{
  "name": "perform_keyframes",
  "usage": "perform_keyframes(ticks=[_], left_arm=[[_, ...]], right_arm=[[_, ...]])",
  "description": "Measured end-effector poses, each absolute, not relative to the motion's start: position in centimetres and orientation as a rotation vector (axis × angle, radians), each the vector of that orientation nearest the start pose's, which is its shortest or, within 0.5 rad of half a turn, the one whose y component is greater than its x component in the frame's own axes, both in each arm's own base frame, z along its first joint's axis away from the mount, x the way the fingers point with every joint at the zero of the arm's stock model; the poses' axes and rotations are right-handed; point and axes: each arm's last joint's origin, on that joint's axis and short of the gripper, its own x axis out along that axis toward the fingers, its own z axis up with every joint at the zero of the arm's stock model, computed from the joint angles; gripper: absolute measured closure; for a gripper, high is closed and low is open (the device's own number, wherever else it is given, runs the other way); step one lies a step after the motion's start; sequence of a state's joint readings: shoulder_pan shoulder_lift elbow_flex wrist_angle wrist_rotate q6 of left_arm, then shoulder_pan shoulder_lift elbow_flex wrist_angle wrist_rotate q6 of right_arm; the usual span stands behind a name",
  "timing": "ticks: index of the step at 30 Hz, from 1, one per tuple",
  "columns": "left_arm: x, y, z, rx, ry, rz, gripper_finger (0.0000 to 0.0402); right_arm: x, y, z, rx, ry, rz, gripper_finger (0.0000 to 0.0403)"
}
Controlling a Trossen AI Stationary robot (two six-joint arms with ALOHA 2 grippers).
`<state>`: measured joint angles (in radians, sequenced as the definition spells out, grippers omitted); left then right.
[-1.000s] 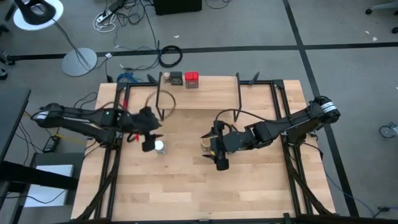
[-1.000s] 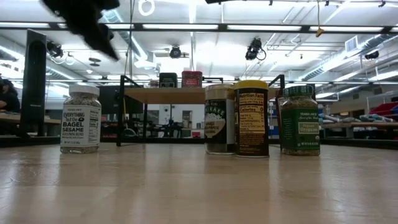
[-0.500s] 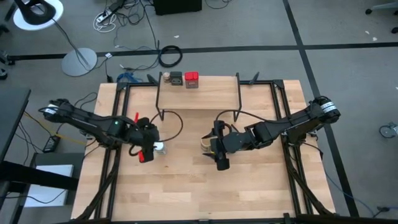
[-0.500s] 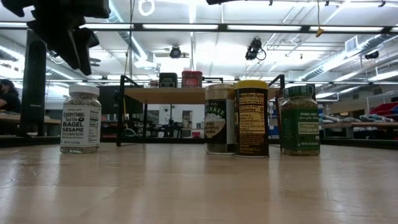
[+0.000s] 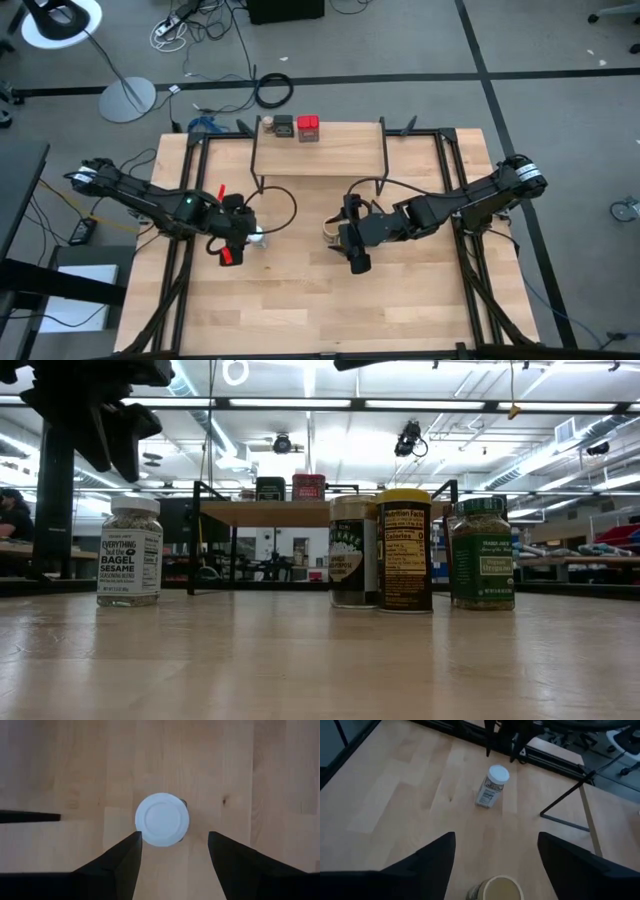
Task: Shelf spices
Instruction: Put the white seasoning bottle on the shelf
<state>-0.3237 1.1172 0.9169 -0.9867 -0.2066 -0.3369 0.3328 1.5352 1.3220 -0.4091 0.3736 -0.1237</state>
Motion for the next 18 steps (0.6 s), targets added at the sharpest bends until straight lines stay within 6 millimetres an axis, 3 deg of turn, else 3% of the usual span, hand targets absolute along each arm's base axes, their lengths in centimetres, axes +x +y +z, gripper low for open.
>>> perform_keyframes(ticks=[9,18], left_arm=[[18.2,-5.4,26.1,-0.054,1.154,0.176,0.0167],[18.2,-5.3,26.0,-0.032,1.155,0.223,0.0132]], right_arm=[[32.3,9.9,31.6,-0.331,0.623,-0.017,0.0123],[32.0,8.4,30.8,-0.233,0.732,-0.085,0.006]])
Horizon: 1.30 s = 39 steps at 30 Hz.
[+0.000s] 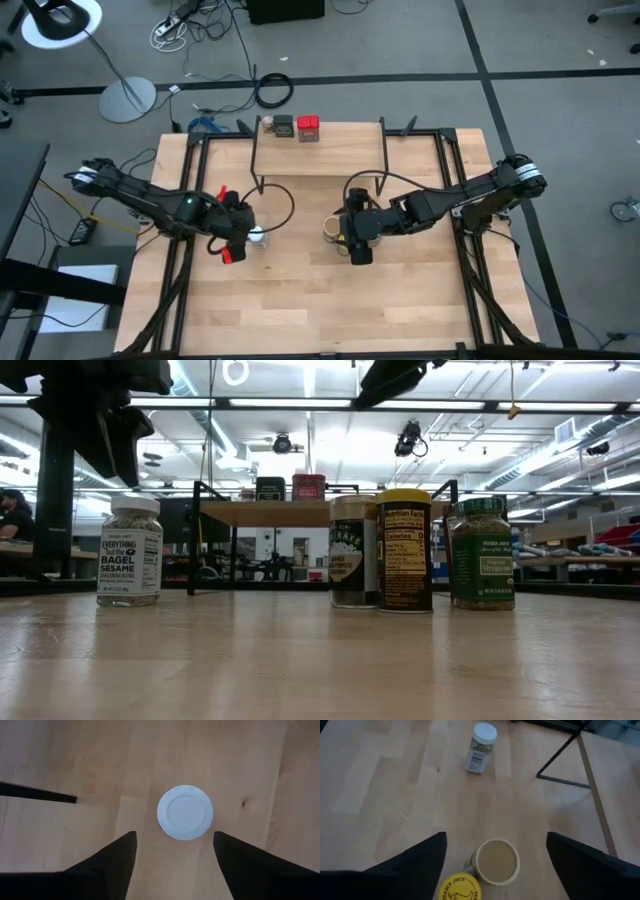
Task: Shelf spices
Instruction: Put the white seasoning bottle on the shelf
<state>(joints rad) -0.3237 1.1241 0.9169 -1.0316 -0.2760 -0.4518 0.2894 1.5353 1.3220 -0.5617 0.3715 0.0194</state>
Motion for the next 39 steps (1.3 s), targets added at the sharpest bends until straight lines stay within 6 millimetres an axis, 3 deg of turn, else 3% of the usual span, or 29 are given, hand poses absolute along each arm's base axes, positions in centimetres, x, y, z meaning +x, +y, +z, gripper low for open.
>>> perform_keyframes(ticks=[7,21,39], left_arm=[[18.5,-5.4,25.4,-0.014,1.189,0.229,0.0103],[18.8,-5.4,24.9,0.003,1.159,0.213,0.0095],[19.6,-5.7,24.8,-0.042,1.13,0.192,0.0095]], right_arm=[[32.0,8.2,30.8,-0.232,0.733,-0.108,0.0038],[31.6,8.0,31.3,-0.26,0.716,-0.118,0.0074],[31.6,8.0,31.4,-0.26,0.712,-0.118,0.0085]])
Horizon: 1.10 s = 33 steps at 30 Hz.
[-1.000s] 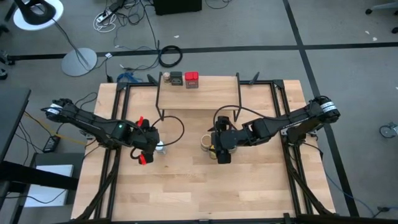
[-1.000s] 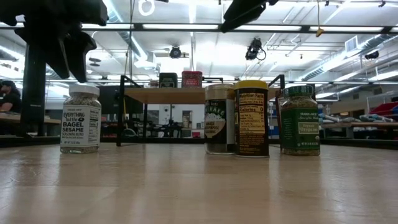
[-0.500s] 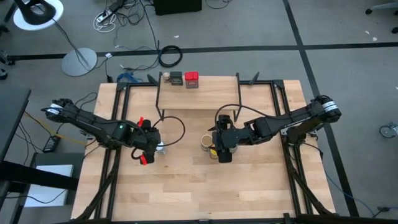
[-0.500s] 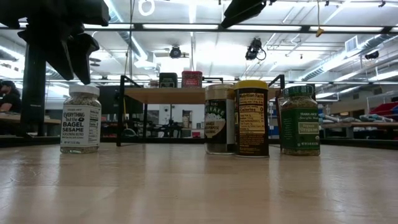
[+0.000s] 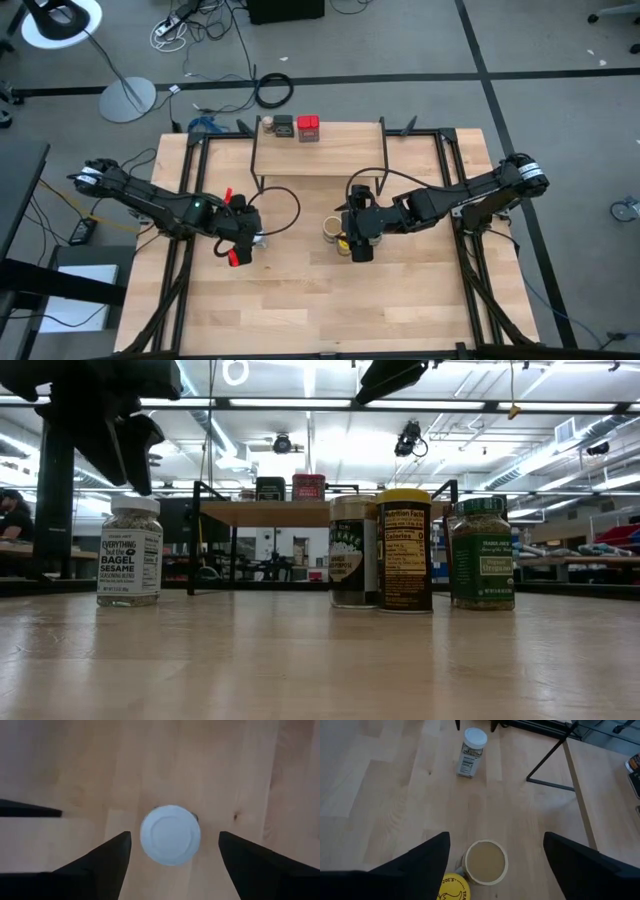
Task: Shelf spices
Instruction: Put the white seasoning bottle on the shelf
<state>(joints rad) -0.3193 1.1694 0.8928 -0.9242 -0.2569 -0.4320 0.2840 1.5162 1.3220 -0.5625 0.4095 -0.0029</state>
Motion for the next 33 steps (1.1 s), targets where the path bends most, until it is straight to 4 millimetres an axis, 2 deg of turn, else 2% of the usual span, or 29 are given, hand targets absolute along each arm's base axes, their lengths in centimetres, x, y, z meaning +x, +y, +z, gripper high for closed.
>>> perform_keyframes(ticks=[10,17,33], left_arm=[[20.3,-5.9,23.4,-0.026,1.211,0.222,0.0095],[20.2,-5.1,23.1,-0.009,1.264,0.273,0.0095],[21.4,-5.4,22.7,-0.026,1.244,0.153,0.0096]], right_arm=[[31.6,8.1,31.4,-0.258,0.713,-0.11,0.0087],[31.6,8.1,31.4,-0.254,0.713,-0.108,0.0091],[31.6,8.1,31.4,-0.248,0.713,-0.11,0.0096]])
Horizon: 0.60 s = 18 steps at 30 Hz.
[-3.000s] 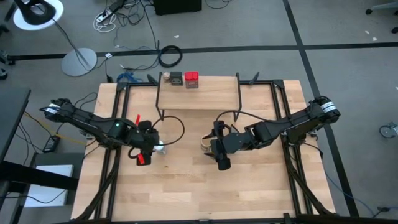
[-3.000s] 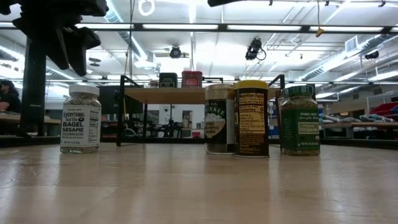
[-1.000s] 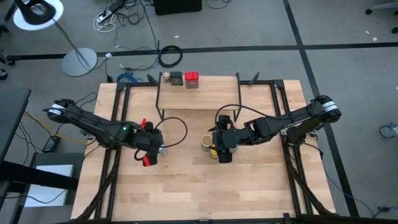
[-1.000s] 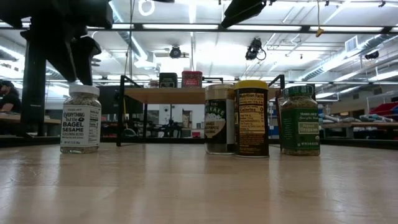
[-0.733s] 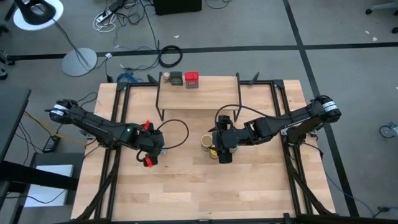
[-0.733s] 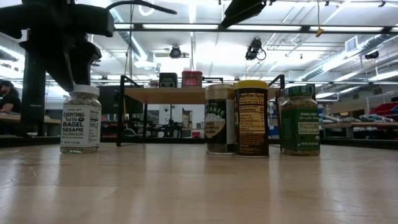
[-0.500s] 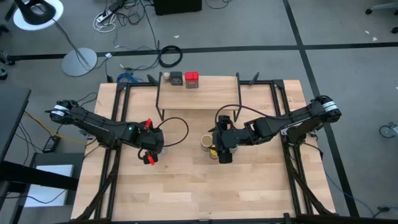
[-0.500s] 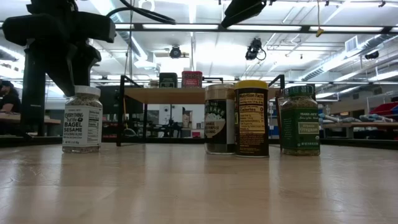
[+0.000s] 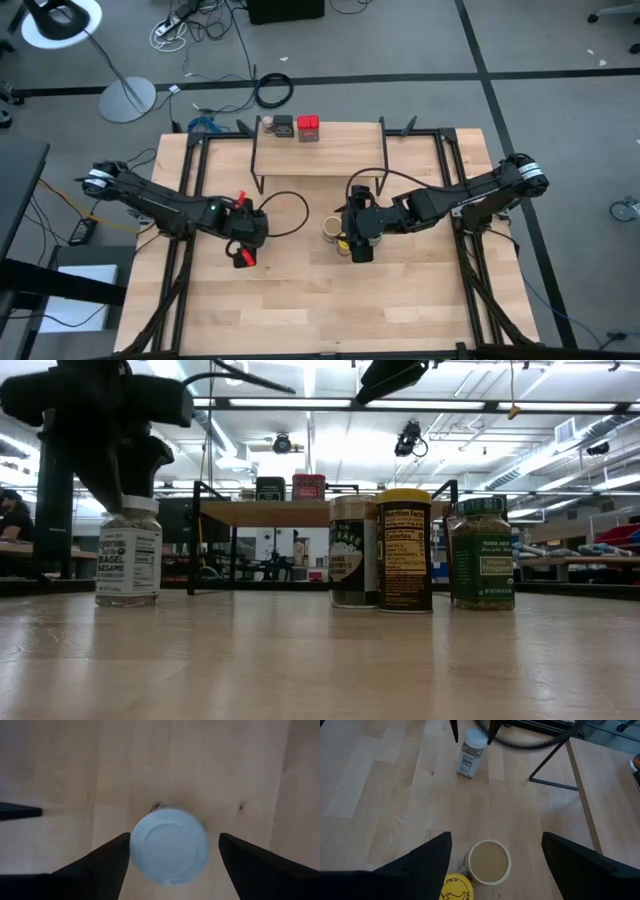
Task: Shelf spices
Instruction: Put the white seasoning bottle on the shelf
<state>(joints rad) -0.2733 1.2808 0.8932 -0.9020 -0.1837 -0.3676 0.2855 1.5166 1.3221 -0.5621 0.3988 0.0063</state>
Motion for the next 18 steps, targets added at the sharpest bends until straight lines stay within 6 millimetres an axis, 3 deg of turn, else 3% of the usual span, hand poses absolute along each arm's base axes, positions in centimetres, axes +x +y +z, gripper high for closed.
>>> perform_keyframes(ticks=[9,18], left_arm=[[22.5,-5.8,20.9,0.048,1.321,0.121,0.0108],[22.8,-5.9,20.8,0.07,1.311,0.083,0.0204]], right_arm=[[31.6,8.1,31.4,-0.247,0.713,-0.11,0.0096],[31.6,8.1,31.4,-0.247,0.713,-0.111,0.0096]])
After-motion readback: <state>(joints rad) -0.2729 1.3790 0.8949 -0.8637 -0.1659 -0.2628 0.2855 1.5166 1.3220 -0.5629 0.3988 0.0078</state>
